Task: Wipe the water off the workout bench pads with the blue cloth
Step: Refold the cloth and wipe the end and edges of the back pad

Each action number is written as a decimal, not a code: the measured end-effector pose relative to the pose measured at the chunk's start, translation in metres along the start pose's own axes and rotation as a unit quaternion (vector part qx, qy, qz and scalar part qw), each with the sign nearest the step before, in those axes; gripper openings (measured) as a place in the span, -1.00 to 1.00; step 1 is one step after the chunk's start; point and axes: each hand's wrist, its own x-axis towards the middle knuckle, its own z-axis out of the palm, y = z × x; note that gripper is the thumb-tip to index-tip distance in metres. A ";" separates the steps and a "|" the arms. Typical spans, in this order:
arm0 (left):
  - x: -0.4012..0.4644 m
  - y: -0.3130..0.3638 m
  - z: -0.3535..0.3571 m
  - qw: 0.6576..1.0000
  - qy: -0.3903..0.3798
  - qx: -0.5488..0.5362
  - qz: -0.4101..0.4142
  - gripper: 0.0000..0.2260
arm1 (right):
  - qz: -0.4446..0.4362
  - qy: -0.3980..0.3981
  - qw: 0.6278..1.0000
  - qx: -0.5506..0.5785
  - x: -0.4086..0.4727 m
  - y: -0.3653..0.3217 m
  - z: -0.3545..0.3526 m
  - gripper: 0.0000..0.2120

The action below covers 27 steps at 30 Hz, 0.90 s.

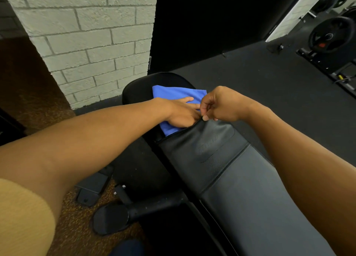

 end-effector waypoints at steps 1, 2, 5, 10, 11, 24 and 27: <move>0.006 0.000 -0.002 1.000 0.005 -0.016 -0.006 -0.52 | -0.001 0.000 1.000 -0.003 -0.001 0.000 0.000 -0.86; 0.011 0.000 -0.003 1.000 0.007 -0.023 -0.016 -0.55 | -0.002 0.000 1.000 -0.006 -0.002 0.000 0.000 -0.87; 0.022 -0.004 -0.003 0.999 0.006 -0.002 -0.050 -0.50 | 0.000 0.000 1.000 -0.011 -0.001 0.000 0.000 -0.89; 0.022 -0.003 0.002 0.999 0.030 0.007 -0.037 -0.53 | 0.015 -0.002 1.000 -0.014 -0.006 -0.003 0.001 -0.87; 0.018 -0.001 0.003 0.999 0.035 0.001 -0.024 -0.52 | 0.017 0.002 1.000 -0.013 -0.008 -0.003 0.002 -0.87; -0.066 -0.012 0.018 1.000 -0.004 0.005 0.009 -0.63 | 0.006 0.031 0.999 -0.006 -0.017 0.002 0.009 -0.89; -0.082 -0.015 0.023 1.000 0.005 0.009 -0.010 -0.60 | 0.003 0.030 1.000 0.002 -0.016 0.003 0.010 -0.87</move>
